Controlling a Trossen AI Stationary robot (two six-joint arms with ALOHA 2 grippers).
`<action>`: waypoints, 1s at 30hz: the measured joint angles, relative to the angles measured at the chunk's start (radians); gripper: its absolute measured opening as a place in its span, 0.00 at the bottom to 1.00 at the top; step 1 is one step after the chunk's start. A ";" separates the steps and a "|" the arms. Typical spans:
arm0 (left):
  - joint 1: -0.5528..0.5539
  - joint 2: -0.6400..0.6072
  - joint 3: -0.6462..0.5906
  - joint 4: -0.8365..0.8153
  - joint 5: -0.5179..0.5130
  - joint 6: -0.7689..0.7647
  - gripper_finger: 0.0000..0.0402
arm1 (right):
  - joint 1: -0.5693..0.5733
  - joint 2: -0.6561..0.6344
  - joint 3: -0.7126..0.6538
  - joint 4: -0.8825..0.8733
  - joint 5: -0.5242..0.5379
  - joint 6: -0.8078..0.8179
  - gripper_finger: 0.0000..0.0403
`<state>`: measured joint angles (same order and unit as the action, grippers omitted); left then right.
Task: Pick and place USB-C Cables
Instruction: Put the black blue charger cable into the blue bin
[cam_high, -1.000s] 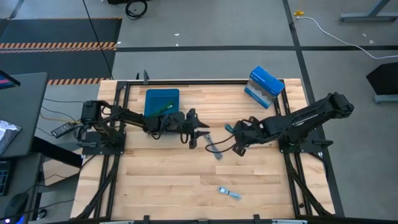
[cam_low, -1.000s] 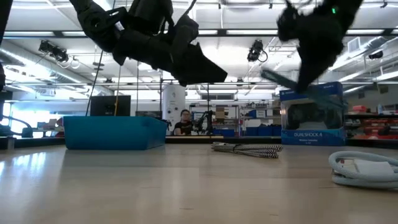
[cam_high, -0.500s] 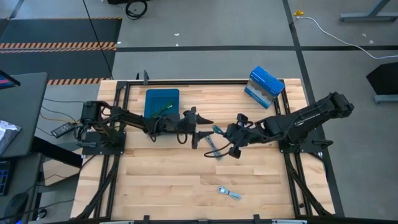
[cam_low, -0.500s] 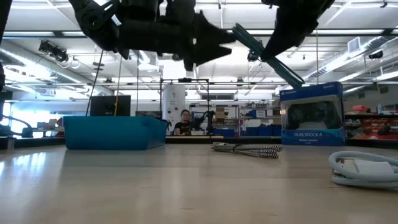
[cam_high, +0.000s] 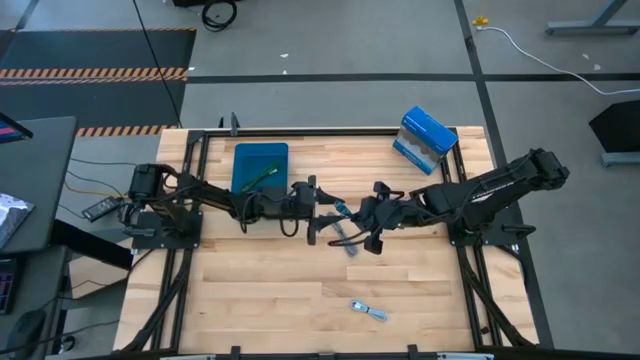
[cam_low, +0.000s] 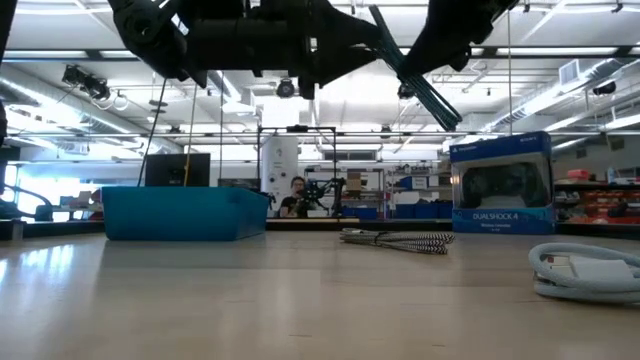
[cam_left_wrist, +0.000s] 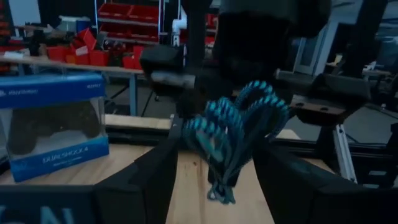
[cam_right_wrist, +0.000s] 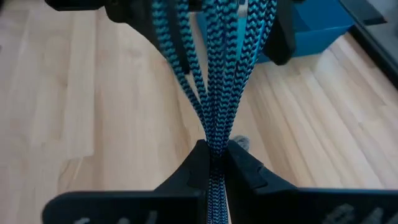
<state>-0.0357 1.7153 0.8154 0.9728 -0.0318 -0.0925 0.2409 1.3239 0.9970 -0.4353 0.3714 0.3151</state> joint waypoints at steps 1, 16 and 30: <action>-0.005 0.000 0.000 0.003 0.000 0.006 0.52 | 0.000 0.000 -0.001 0.003 -0.007 0.004 0.07; 0.005 -0.001 0.000 0.004 0.008 0.020 0.05 | 0.012 0.000 -0.003 0.043 -0.046 0.100 0.11; 0.023 -0.002 0.000 -0.002 0.029 0.033 0.04 | 0.012 0.000 -0.004 0.055 0.023 0.102 0.22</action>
<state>-0.0127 1.7130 0.8158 0.9708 -0.0032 -0.0590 0.2531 1.3239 0.9934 -0.3801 0.3946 0.4168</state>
